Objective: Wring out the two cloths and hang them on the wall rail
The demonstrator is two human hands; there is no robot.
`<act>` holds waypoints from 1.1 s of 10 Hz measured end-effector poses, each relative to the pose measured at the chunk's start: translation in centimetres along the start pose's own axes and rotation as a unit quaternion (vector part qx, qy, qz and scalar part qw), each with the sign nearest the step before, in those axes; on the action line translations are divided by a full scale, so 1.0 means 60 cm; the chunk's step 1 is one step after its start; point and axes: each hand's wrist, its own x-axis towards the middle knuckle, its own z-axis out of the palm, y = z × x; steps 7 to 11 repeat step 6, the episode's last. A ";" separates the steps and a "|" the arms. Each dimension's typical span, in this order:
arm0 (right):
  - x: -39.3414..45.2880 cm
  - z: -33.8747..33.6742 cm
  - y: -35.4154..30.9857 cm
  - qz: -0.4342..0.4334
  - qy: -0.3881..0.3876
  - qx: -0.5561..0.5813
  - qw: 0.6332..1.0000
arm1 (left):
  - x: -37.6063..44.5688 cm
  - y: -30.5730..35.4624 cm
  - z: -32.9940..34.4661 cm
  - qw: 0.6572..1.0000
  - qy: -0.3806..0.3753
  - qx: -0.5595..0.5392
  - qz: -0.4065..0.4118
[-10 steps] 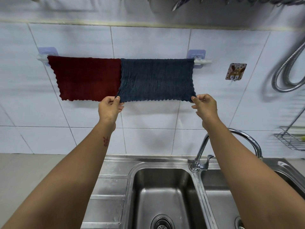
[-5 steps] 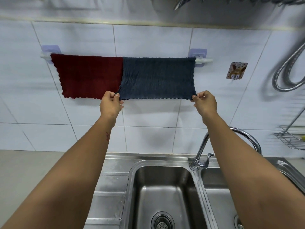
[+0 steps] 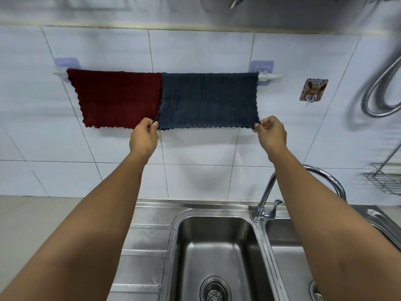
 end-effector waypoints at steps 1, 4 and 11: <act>0.003 -0.001 0.003 -0.002 -0.006 0.006 1.000 | 0.002 -0.003 -0.002 1.000 -0.003 0.028 0.010; 0.006 -0.005 0.015 0.016 -0.034 0.043 0.998 | -0.008 -0.002 0.002 0.998 -0.006 -0.057 -0.040; -0.012 -0.010 0.037 0.045 -0.030 0.033 0.998 | -0.027 -0.017 -0.007 0.996 -0.002 -0.057 -0.075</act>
